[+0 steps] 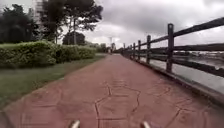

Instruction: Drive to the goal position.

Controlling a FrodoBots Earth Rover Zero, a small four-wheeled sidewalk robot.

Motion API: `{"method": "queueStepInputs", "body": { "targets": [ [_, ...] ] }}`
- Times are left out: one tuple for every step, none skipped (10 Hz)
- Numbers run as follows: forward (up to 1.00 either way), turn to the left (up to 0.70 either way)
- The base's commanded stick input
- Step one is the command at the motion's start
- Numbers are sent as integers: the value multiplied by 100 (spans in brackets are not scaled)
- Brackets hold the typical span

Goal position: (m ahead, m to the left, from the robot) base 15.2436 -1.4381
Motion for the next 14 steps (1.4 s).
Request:
{"method": "queueStepInputs", "body": {
  "targets": [
    [50,10],
    [50,0],
    [50,0],
    [50,0],
    [50,0],
    [50,0],
    [50,0],
    [50,5],
    [50,4],
    [50,2],
    [50,0],
    [50,4],
    [50,1],
    [50,0]
  ]
}}
